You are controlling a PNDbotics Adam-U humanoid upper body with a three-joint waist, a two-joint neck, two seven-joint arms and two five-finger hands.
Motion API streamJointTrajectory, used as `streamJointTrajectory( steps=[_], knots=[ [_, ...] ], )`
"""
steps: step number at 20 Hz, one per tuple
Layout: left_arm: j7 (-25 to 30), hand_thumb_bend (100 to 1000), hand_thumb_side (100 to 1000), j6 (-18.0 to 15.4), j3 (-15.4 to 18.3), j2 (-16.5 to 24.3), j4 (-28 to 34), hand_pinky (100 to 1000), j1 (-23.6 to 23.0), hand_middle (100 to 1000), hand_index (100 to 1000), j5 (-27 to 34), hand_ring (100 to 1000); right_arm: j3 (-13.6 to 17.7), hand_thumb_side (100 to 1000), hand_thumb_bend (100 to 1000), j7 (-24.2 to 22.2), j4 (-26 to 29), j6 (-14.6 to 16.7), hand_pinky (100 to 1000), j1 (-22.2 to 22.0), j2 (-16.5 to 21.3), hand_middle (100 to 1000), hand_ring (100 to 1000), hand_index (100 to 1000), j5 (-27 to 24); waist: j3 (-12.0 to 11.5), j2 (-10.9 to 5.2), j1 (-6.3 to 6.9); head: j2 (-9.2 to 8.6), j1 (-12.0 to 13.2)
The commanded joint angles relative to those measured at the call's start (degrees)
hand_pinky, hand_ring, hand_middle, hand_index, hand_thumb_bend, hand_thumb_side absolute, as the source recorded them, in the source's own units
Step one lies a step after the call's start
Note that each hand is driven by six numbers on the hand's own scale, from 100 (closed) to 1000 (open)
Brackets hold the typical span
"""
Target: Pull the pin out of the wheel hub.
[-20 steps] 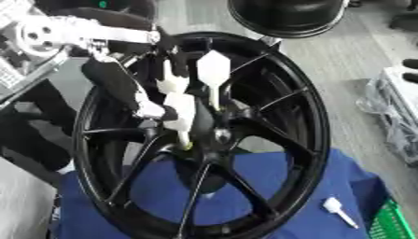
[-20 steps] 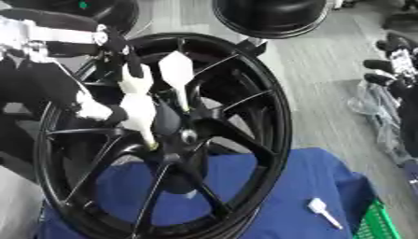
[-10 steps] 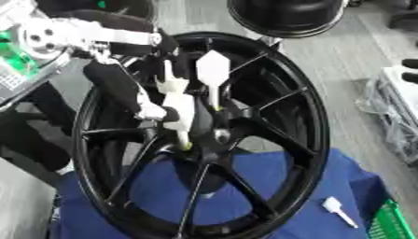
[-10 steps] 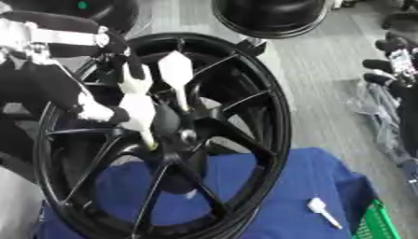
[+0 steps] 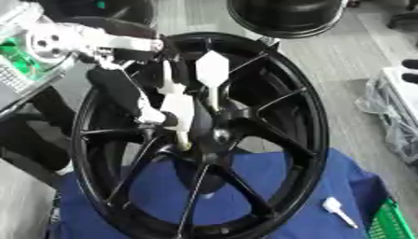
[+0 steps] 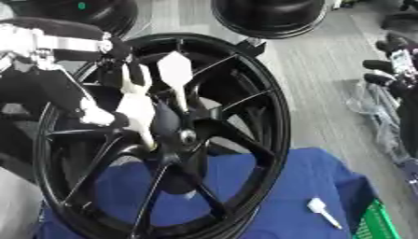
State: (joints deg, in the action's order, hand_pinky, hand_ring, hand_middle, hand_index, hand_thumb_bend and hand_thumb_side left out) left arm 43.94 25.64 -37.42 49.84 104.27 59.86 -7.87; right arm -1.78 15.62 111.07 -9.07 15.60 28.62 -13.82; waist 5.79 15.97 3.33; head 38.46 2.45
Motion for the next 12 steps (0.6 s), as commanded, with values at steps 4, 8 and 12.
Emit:
streamJointTrajectory(
  steps=[4, 8, 12],
  knots=[
    [2.57, 439, 278, 1.74, -0.15, 0.15, -0.61, 614, 0.85, 702, 770, -1.39, 652, 0.36, 761, 100, -0.20, 0.47, 0.11, 782, 0.57, 1.77, 852, 788, 903, -0.05, 0.09, -1.07, -0.17, -0.94, 0.28],
    [3.38, 444, 280, 1.42, -0.54, -0.10, -1.06, 614, 0.94, 699, 767, -2.34, 650, 0.35, 763, 100, -0.20, 0.46, 0.11, 782, 0.58, 1.79, 853, 789, 904, -0.06, 0.11, -1.06, -0.14, -0.93, 0.44],
    [3.90, 444, 279, 1.21, -0.68, -0.33, -1.12, 609, 1.06, 688, 759, -2.76, 641, 0.31, 765, 100, -0.25, 0.47, 0.10, 782, 0.57, 1.79, 853, 789, 904, -0.04, 0.10, -1.07, -0.15, -1.03, 0.54]
  ],
)
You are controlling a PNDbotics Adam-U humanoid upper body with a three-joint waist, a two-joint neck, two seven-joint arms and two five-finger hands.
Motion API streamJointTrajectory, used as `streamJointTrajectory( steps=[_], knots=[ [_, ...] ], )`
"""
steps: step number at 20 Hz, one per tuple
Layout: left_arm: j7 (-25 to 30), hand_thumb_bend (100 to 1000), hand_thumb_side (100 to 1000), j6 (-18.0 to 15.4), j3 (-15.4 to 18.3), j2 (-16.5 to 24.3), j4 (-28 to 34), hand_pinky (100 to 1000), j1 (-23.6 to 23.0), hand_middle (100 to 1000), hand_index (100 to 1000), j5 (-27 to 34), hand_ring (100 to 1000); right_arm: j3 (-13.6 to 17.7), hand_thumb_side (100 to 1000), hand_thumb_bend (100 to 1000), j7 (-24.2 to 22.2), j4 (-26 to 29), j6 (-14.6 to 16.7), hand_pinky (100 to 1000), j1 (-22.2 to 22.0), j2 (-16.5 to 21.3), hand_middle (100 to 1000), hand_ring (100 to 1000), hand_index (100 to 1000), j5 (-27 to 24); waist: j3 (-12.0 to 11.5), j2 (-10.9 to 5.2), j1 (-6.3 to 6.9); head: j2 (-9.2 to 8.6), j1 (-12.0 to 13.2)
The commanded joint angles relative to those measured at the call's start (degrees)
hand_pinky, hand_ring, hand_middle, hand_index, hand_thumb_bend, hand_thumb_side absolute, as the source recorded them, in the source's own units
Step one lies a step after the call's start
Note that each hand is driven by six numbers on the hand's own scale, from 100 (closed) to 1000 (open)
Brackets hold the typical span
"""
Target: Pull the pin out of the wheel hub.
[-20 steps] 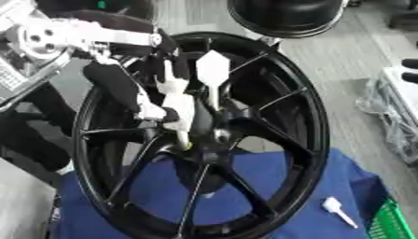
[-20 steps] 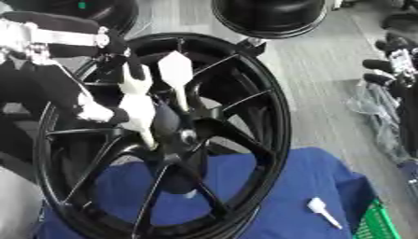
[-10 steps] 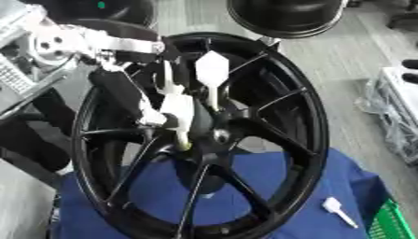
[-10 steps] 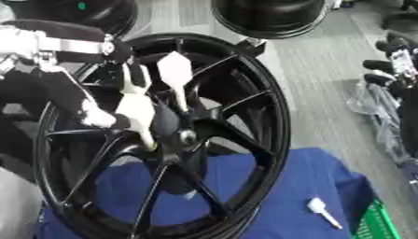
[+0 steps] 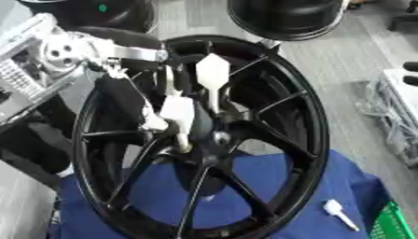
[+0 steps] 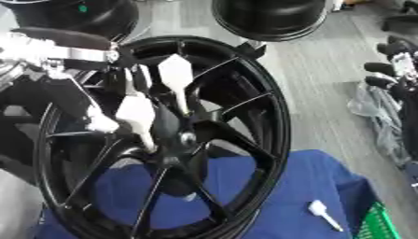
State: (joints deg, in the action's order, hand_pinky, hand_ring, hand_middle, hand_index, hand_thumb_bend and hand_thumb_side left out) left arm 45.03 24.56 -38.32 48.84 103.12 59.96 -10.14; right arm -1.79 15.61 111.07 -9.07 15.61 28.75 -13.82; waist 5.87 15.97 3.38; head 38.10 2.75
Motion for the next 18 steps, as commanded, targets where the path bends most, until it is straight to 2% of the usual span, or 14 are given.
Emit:
streamJointTrajectory(
  steps=[1, 3, 10, 18],
  knots=[
    [2.99, 447, 280, 2.26, 0.15, 0.63, 0.00, 609, 0.99, 688, 759, -0.64, 640, 0.31, 765, 100, -0.25, 0.47, 0.09, 782, 0.56, 1.67, 853, 789, 904, -0.03, 0.02, -1.07, -0.20, -0.68, 0.30],
    [3.44, 452, 276, 2.13, -0.02, 0.58, -0.10, 609, 1.03, 686, 757, -1.12, 639, 0.30, 766, 100, -0.26, 0.46, 0.08, 782, 0.56, 1.66, 853, 789, 904, 0.00, 0.02, -1.08, -0.19, -0.69, 0.41],
    [5.76, 435, 170, 1.05, -0.43, 0.38, -0.53, 609, 1.11, 680, 753, -3.42, 633, 0.25, 768, 100, -0.28, 0.46, 0.08, 782, 0.64, 1.62, 853, 789, 904, -0.01, 0.11, -1.09, -0.13, -0.65, 0.72],
    [6.83, 400, 121, 0.34, -0.74, -0.03, -1.27, 594, 1.12, 659, 735, -4.89, 615, 0.20, 770, 100, -0.34, 0.43, 0.08, 782, 0.78, 1.59, 853, 790, 905, -0.06, 0.22, -1.10, -0.08, -0.68, 1.05]
  ],
)
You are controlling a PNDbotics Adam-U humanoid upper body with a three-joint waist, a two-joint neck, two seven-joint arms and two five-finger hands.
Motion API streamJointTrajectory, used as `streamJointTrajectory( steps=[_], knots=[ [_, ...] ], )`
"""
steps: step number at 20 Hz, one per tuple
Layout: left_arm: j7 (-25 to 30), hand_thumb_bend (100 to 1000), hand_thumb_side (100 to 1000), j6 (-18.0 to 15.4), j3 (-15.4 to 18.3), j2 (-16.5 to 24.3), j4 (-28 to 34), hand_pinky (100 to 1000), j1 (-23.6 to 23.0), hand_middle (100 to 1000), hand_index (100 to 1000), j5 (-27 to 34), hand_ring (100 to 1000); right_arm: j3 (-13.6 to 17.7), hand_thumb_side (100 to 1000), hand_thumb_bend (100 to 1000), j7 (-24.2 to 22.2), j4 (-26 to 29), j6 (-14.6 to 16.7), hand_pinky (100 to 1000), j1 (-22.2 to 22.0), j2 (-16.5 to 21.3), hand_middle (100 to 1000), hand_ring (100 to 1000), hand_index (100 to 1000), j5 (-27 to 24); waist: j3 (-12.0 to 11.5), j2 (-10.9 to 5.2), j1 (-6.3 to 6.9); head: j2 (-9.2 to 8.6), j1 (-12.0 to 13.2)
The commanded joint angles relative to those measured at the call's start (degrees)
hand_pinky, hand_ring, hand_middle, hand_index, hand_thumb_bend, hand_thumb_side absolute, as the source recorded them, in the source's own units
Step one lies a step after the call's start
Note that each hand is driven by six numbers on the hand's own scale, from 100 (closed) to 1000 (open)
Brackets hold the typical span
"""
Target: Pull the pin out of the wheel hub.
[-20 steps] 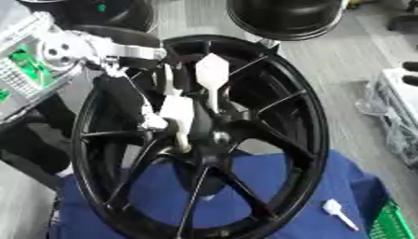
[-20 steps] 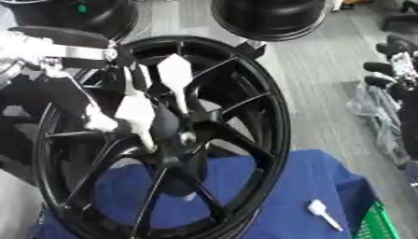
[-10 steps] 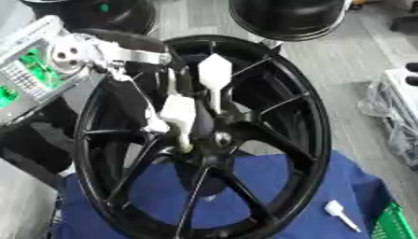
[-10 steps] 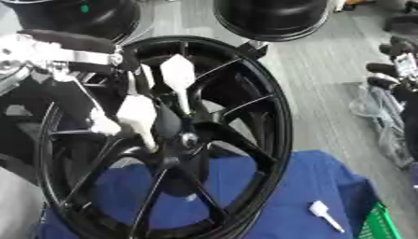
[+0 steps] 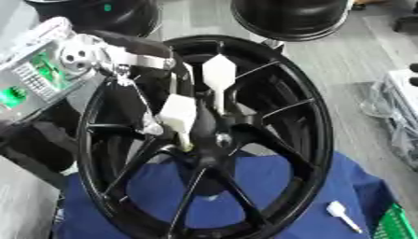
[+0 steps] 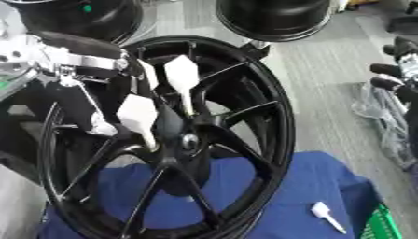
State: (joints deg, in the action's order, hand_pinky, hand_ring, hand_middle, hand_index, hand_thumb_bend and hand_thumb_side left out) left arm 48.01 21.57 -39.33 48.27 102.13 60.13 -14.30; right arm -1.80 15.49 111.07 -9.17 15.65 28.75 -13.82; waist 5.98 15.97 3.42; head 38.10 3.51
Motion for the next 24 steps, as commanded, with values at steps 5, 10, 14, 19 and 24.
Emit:
streamJointTrajectory(
  steps=[5, 10, 14, 19, 24],
  knots=[
    [3.78, 357, 121, 3.14, 0.01, 0.08, -1.04, 572, 0.83, 627, 711, -1.33, 590, 0.22, 771, 100, -0.22, 0.45, 0.19, 782, 0.81, 1.56, 853, 790, 905, -0.10, 0.20, -1.06, -0.13, -0.77, 0.34],
    [3.33, 330, 100, 3.20, -0.14, -0.24, -1.44, 540, 0.84, 587, 671, -1.54, 553, 0.25, 772, 100, -0.20, 0.45, 0.18, 782, 0.88, 1.55, 853, 791, 905, -0.13, 0.26, -1.04, -0.12, -0.72, 0.43],
    [3.80, 316, 100, 2.76, -0.34, -0.31, -1.43, 505, 0.80, 544, 625, -1.44, 514, 0.28, 772, 100, -0.16, 0.45, 0.20, 782, 0.89, 1.56, 853, 791, 906, -0.20, 0.25, -1.06, -0.11, -0.73, 0.52],
    [3.91, 293, 100, 2.14, -0.26, -0.20, -0.82, 425, 0.83, 457, 525, -1.77, 429, 0.28, 772, 100, -0.15, 0.43, 0.19, 782, 0.83, 1.64, 853, 791, 906, -0.21, 0.17, -1.10, -0.10, -0.74, 0.55],
    [3.84, 292, 100, 1.39, 0.02, 0.25, 0.36, 404, 0.77, 424, 492, -2.56, 396, 0.27, 774, 100, -0.14, 0.41, 0.17, 783, 0.75, 1.75, 853, 792, 906, -0.17, 0.09, -1.12, -0.05, -0.75, 0.60]
  ],
)
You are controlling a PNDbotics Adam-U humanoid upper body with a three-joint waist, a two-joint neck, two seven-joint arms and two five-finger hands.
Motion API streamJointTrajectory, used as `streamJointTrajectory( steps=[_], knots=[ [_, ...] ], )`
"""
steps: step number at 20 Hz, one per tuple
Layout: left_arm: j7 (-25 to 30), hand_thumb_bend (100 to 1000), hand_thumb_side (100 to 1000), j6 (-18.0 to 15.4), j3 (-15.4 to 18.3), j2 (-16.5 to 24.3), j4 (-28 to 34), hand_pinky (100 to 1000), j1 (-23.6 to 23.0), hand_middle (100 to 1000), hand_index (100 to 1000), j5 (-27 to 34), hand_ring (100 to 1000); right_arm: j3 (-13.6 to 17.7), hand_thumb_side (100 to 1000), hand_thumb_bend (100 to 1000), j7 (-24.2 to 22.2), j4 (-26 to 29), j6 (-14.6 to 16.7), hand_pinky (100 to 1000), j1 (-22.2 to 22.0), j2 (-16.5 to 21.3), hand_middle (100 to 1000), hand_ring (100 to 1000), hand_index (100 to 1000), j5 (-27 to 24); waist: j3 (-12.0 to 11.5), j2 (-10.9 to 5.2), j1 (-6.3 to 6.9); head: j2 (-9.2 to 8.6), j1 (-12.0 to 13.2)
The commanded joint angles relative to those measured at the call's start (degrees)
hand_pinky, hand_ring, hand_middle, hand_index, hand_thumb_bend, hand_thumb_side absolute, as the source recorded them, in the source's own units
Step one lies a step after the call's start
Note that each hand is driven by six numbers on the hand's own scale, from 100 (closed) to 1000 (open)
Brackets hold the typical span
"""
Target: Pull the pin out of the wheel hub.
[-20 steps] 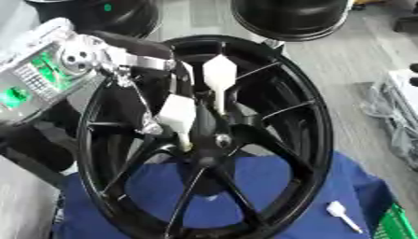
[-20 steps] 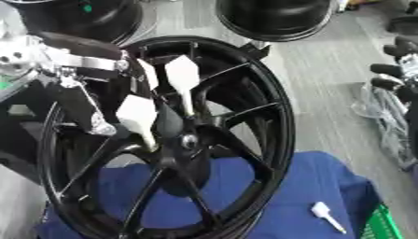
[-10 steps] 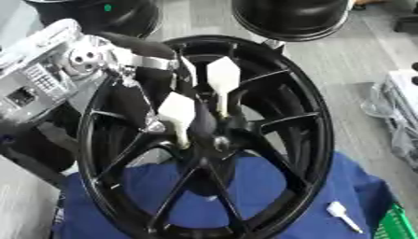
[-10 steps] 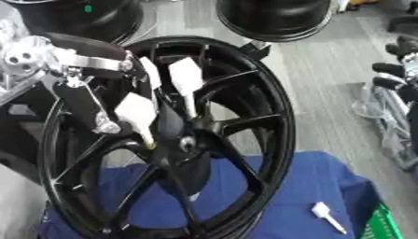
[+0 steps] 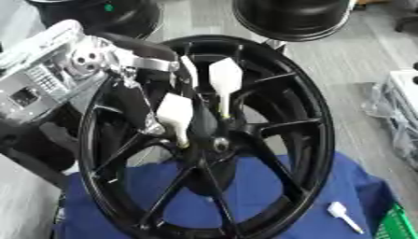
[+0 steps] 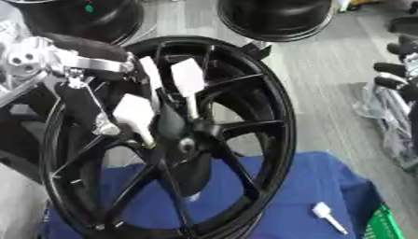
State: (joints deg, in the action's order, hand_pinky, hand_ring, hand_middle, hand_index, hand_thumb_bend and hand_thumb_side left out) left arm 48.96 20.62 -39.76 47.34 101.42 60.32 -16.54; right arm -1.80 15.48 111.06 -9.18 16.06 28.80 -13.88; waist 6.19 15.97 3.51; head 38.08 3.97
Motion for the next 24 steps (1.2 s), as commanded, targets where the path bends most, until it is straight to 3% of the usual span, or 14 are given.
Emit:
streamJointTrajectory(
  steps=[1, 8, 9, 13, 17, 24],
  knots=[
    [2.78, 295, 100, 2.16, 0.60, 1.32, 1.39, 398, 0.55, 415, 484, -0.46, 387, 0.27, 774, 100, -0.13, 0.42, 0.18, 783, 0.35, 1.72, 853, 792, 906, -0.11, -0.12, -1.13, -0.12, -0.74, 0.13],
    [2.65, 295, 100, 1.82, 1.01, 1.76, 2.32, 398, 0.30, 415, 484, -0.74, 387, 0.26, 774, 100, -0.15, 0.45, 0.19, 783, 0.37, 1.74, 853, 792, 906, -0.14, -0.09, -1.13, -0.09, -0.77, 0.15],
    [2.55, 374, 100, 1.72, 1.19, 1.86, 2.51, 330, 0.47, 292, 381, -0.85, 274, 0.26, 775, 100, -0.15, 0.43, 0.19, 783, 0.32, 1.73, 853, 792, 907, -0.15, -0.12, -1.22, -0.12, -0.72, 0.14],
    [-0.42, 372, 100, -1.08, 5.72, 4.40, 7.36, 316, 0.58, 229, 351, -1.64, 222, 0.36, 776, 100, -0.08, 0.41, 0.23, 783, 0.17, 1.85, 853, 792, 907, -0.12, -0.39, -1.20, -0.04, -0.76, -0.09],
    [-2.87, 355, 100, -1.24, 8.93, 6.98, 11.72, 304, -1.16, 197, 340, -1.42, 196, 0.30, 776, 100, -0.16, 0.41, 0.23, 783, 0.27, 1.85, 853, 793, 907, -0.10, -0.31, -1.16, -0.01, -0.93, -0.01],
    [-8.27, 347, 100, -3.12, 17.74, 10.37, 13.16, 274, -2.44, 193, 332, 1.94, 191, 0.69, 774, 100, 0.17, 0.31, 0.33, 783, -0.06, 1.78, 853, 793, 907, -0.01, -1.13, -1.12, -0.16, -0.89, -0.76]
  ],
)
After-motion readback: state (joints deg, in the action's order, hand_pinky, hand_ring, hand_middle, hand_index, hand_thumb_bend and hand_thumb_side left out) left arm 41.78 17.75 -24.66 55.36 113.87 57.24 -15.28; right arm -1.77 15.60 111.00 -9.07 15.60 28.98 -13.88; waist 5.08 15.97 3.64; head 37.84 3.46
